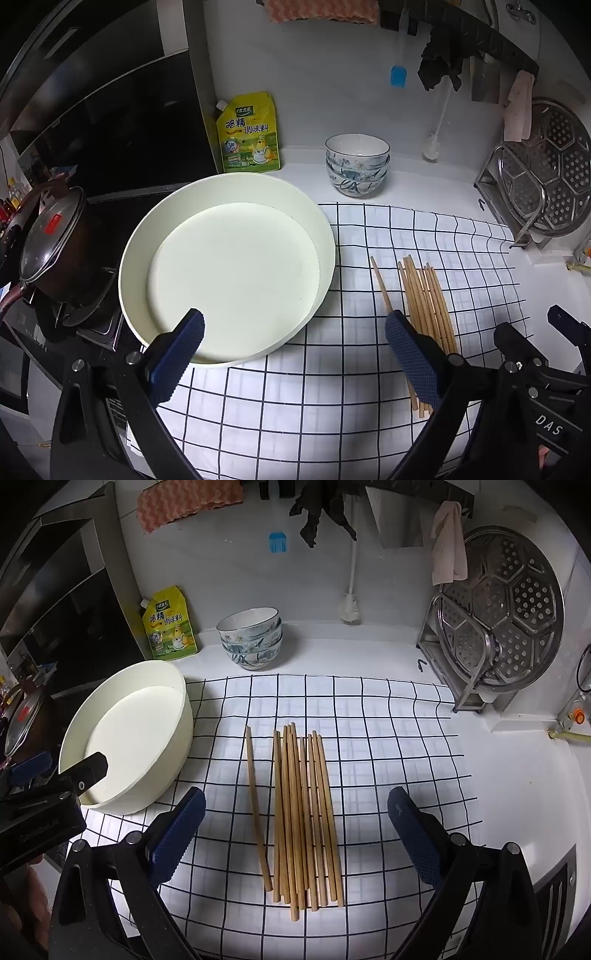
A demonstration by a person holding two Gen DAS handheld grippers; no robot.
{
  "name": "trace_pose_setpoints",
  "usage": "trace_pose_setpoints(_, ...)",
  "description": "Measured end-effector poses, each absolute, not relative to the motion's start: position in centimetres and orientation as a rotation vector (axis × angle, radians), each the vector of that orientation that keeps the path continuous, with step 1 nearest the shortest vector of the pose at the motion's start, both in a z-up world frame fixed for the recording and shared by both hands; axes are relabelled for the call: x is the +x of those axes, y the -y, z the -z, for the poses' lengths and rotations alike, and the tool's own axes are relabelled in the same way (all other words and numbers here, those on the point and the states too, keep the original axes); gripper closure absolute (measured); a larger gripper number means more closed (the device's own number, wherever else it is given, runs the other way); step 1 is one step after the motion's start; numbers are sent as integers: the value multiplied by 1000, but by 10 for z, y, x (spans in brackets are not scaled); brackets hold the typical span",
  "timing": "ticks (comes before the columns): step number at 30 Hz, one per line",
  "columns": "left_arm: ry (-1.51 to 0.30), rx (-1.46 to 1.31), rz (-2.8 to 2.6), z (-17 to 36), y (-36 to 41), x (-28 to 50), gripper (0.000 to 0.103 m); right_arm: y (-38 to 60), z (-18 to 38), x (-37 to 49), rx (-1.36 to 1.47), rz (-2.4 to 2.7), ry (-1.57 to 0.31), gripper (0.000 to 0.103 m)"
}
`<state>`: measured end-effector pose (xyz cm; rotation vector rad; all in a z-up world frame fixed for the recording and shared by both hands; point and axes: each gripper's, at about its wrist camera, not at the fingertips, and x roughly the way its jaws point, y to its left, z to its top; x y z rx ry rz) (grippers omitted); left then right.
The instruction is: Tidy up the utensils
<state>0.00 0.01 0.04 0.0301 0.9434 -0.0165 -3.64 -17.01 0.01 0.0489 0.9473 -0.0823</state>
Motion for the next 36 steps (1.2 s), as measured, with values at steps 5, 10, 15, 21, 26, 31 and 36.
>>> trace_pose_setpoints(5,-933,29,21,-1,0,-2,6,171,0,-37,48,84,-946,9)
trace_pose_setpoints(10,-933,30,20,-2,-1,-2,6,171,2,-39,49,82,-943,9)
trace_pose_setpoints(15,-941,26,17,-2,-2,2,6,171,3,-39,48,83,-945,9)
trace_pose_setpoints(21,-932,23,15,-4,-4,1,6,170,1,-38,50,89,-936,9)
trace_pose_setpoints(26,-930,26,15,-4,-3,-1,6,166,0,-31,48,89,-939,9)
trace_pose_setpoints(31,-930,26,17,-4,-2,-2,6,170,-2,-40,54,90,-932,9)
trace_pose_setpoints(36,-935,23,18,-4,-2,-3,6,171,-3,-38,57,91,-932,9)
